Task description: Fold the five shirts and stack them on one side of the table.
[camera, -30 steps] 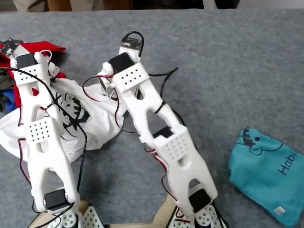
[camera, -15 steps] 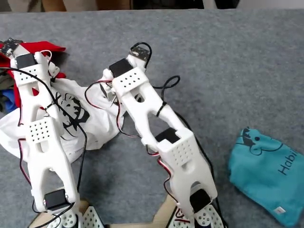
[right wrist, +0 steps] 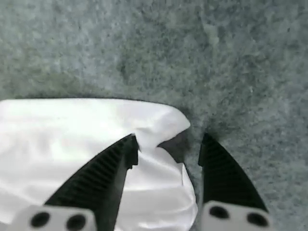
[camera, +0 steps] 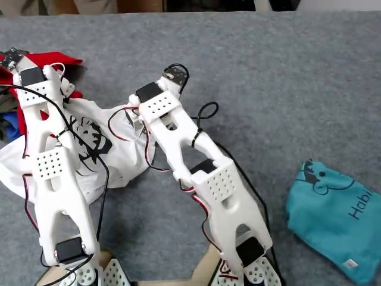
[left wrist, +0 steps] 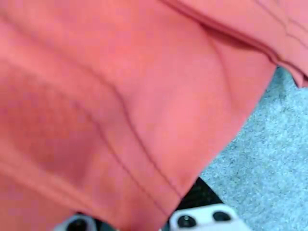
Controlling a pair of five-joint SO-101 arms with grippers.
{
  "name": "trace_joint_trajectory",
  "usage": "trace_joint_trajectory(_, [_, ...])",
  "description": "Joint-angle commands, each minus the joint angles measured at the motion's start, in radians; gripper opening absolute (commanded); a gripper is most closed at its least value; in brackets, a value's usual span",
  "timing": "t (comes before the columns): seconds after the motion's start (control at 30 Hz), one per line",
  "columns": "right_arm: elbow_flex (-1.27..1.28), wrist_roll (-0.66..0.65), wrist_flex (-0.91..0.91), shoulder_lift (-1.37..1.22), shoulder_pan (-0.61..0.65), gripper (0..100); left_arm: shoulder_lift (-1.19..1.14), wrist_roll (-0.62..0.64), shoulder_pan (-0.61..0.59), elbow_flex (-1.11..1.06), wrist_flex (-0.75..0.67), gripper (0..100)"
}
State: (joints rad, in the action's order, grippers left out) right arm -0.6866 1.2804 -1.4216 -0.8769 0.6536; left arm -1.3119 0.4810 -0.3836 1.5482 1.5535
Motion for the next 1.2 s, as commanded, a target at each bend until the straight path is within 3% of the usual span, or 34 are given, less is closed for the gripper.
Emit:
trace_joint_trajectory(0.0, [-0.042,0.021,0.014,0.002,-0.016,22.1,0.008,-0.003,-0.002,0.049,-0.017,2])
trace_joint_trajectory(0.47, [-0.120,0.043,0.031,-0.001,-0.110,22.1,0.008,-0.003,-0.002,0.049,-0.017,2])
trace_joint_trajectory(0.73, [-0.124,0.069,0.055,-0.001,-0.087,22.1,0.008,-0.003,-0.002,0.049,-0.017,2])
trace_joint_trajectory(1.17, [-0.133,0.098,-0.064,0.002,-0.001,22.1,0.008,-0.003,-0.002,0.049,-0.017,2])
